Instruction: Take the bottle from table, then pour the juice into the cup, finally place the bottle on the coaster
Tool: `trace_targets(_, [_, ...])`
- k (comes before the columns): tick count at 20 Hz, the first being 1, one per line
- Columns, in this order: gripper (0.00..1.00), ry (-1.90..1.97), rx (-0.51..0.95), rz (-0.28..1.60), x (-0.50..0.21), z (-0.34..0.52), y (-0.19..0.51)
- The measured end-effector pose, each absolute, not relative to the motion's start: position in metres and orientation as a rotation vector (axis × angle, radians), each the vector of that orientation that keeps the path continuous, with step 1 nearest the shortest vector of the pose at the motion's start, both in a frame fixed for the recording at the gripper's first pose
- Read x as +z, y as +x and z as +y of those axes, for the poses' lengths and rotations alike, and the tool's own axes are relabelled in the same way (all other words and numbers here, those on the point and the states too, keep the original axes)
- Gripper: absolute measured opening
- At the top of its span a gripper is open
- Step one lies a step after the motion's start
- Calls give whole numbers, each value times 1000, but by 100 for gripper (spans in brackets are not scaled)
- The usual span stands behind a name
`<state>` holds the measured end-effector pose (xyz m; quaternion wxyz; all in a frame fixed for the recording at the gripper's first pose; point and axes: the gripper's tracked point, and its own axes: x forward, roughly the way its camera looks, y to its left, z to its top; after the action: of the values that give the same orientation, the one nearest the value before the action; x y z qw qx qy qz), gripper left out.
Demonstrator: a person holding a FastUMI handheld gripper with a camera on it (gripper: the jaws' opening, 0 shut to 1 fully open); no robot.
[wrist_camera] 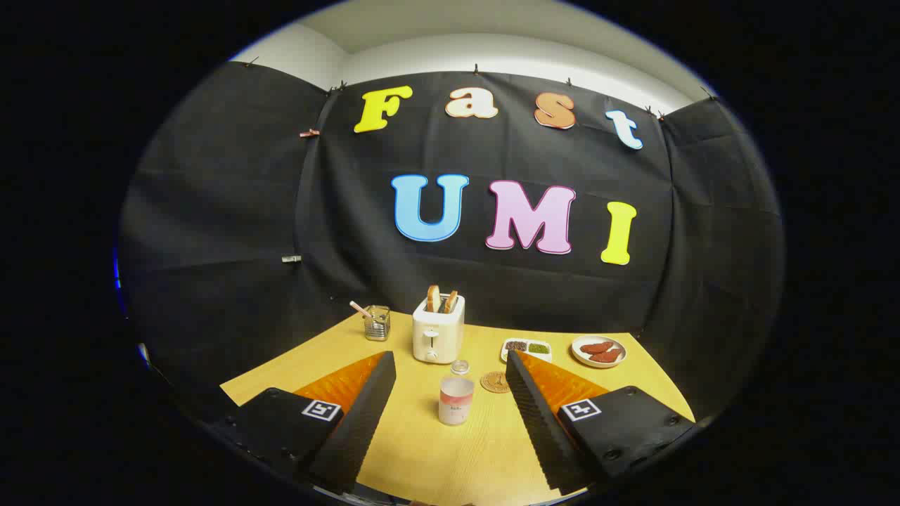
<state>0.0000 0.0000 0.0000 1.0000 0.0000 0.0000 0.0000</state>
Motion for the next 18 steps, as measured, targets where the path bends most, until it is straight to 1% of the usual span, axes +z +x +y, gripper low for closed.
trace_targets(3, [97, -5, -45, -9, -1, 2, 5])
trace_targets(12, [97, 39, -80, 22, -30, 34, 11])
trace_targets(18, [97, 54, -132, 16, -35, 31, 13])
